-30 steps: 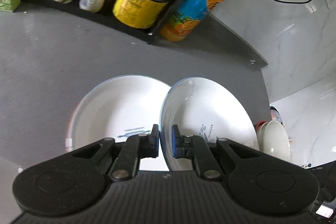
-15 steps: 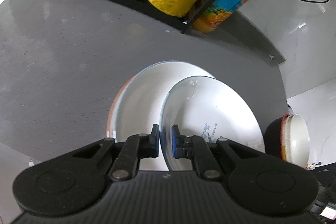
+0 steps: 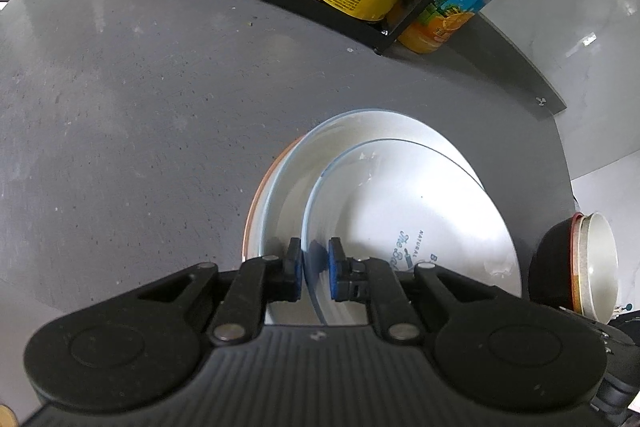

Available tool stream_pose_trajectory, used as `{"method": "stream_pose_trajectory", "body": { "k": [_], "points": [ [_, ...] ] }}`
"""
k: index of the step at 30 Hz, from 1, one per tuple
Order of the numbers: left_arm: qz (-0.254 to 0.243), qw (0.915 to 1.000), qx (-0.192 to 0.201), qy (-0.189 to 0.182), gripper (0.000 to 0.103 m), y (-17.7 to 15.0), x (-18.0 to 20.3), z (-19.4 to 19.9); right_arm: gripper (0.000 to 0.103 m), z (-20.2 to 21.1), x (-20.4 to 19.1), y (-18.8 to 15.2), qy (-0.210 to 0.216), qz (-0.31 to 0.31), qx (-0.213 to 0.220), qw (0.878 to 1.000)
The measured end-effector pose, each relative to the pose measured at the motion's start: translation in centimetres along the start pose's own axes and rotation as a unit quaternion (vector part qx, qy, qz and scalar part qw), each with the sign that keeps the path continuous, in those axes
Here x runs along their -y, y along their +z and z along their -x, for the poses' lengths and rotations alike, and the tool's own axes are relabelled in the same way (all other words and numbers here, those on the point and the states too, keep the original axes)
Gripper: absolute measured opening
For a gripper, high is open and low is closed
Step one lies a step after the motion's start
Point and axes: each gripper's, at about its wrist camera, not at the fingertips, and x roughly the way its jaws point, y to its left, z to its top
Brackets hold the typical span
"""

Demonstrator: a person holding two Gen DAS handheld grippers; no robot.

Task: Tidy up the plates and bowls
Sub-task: 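Lower the 'BAKERY' plate onto the 'Sweet' plate with both grippers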

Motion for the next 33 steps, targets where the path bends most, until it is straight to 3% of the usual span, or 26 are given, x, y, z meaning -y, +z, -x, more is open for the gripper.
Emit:
{"method": "stream_pose_trajectory", "body": {
  "k": [13,19,26,33],
  "points": [
    [0.001,0.9999,-0.010,0.009,0.014,0.1,0.1,-0.7,0.013,-1.0,-0.3,0.4,-0.017,-0.003,-0.010,1.000],
    [0.005,0.9997,-0.023,0.010,0.022,0.4,0.2,0.0,0.014,-1.2,-0.8,0.3,-0.026,0.003,-0.009,1.000],
    [0.009,0.9997,-0.019,0.011,0.025,0.4,0.1,1.3,0.013,-1.4,-1.3,0.3,-0.036,0.010,-0.006,0.999],
    [-0.009,0.9996,0.012,0.024,0.044,-0.2,0.4,3.3,0.014,-1.5,-1.7,0.1,-0.045,0.019,-0.004,0.999]
  ]
}}
